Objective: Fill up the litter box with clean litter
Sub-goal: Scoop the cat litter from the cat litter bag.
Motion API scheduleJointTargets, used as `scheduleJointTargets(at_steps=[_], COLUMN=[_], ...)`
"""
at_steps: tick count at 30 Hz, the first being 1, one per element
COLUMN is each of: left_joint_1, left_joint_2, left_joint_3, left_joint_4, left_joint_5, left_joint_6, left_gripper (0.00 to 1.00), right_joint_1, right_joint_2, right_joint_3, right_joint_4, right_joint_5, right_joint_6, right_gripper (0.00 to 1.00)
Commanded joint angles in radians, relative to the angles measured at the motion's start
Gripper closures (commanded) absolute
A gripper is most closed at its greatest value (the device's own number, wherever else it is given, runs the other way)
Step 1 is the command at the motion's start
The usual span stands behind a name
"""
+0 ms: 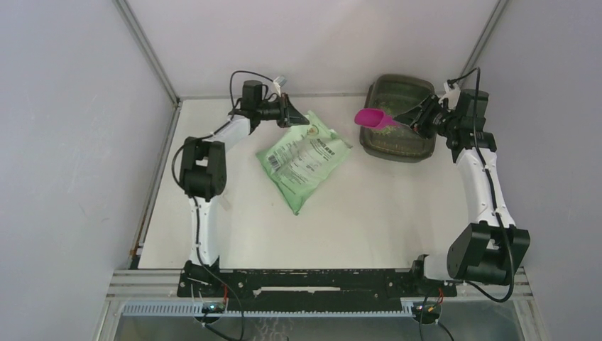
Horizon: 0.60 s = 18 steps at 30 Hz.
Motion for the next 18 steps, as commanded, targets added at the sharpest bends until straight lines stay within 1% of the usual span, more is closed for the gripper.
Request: scheduleJointTargets(at_steps=[1, 6, 10, 15, 18], left_joint_1=[0.006, 0.004, 0.001, 0.001, 0.001], left_joint_2=[-0.251, -0.413, -0.522, -0.631, -0.676], left_joint_3=[-0.151, -0.329, -0.428, -0.489, -0.495], left_joint_4=[0.085, 0.138, 0.145, 0.141, 0.112], left_joint_5=[0.002, -0.027, -0.051, -0.068, -0.073], left_joint_6=[0.058, 0.06, 0.075, 0.081, 0.096], left_gripper=[0.99, 0.99, 0.99, 0.99, 0.99], right_joint_1=[0.039, 0.103, 0.149, 0.171, 0.224], right_joint_2=[-0.082, -0.144, -0.199, -0.264, -0.287], right_joint_3=[0.01, 0.01, 0.01, 0.01, 0.02], right_joint_4=[-0.097, -0.24, -0.316, -0.378, -0.425], right_joint_5=[-0.111, -0.091, -0.074, -0.065, -0.045], right_joint_6=[0.007, -0.051, -0.066, -0.068, -0.075], right_gripper=[1.0, 1.0, 1.0, 1.0, 1.0])
